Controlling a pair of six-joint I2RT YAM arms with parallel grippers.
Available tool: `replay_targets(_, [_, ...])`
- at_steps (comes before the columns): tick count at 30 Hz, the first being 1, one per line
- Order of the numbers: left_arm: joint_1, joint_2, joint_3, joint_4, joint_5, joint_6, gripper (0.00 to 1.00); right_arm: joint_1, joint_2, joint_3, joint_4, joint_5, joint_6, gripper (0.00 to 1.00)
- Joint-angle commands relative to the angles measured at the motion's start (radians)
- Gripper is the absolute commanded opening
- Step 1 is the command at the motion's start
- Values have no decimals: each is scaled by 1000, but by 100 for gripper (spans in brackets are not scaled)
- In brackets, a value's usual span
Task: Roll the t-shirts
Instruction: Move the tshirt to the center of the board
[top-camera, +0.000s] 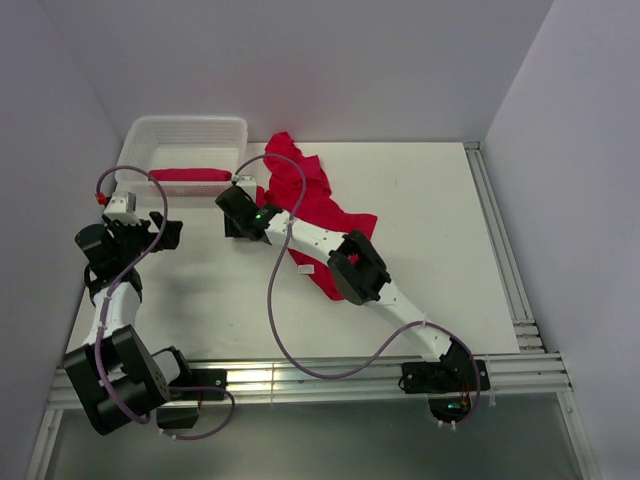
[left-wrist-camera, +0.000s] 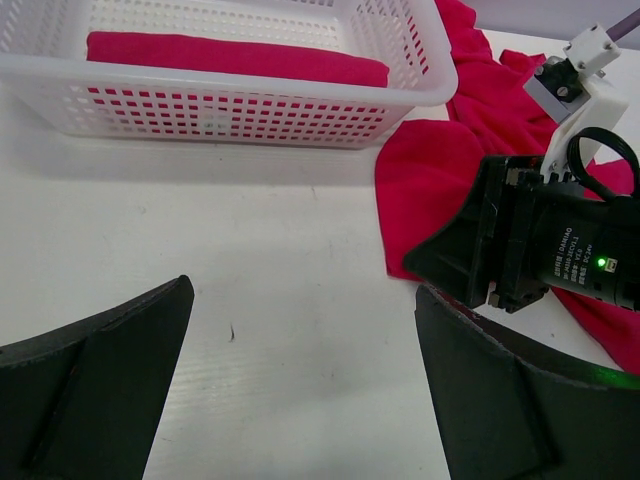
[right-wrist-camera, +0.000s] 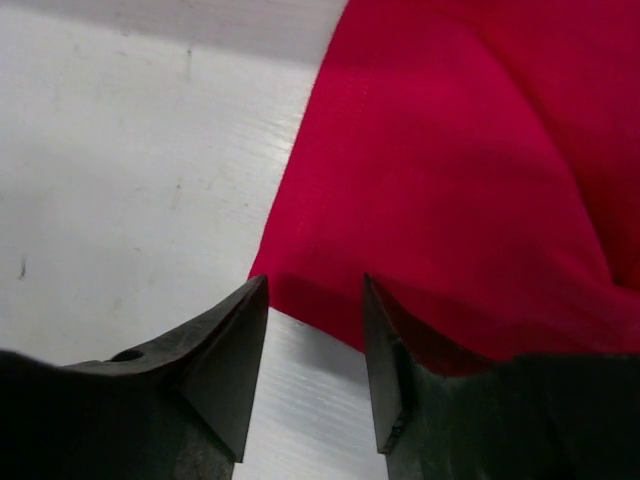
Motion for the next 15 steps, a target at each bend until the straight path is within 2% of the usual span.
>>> replay_targets(1, [4,5,14,30,37,1,99,4,3,51,-92,74,4,51])
replay_targets(2, [2,5,14,30,37,2,100,4,-5,39,-119,110,7,55])
replay_targets(5, [4,5,13,29,44,5,99,4,-44,-27,-135,146,-7,55])
replay_targets(9, [4,16,22,20,52,8,100,4,-61,-23,-214,219,-18,54])
replay_targets(11, [4,16,23,15,60,14,100,4,-89,-89,-227,227,-16,45])
replay_targets(15, [4,10,17,15,83,22,100,4,-214,-314,-155,175,-28,47])
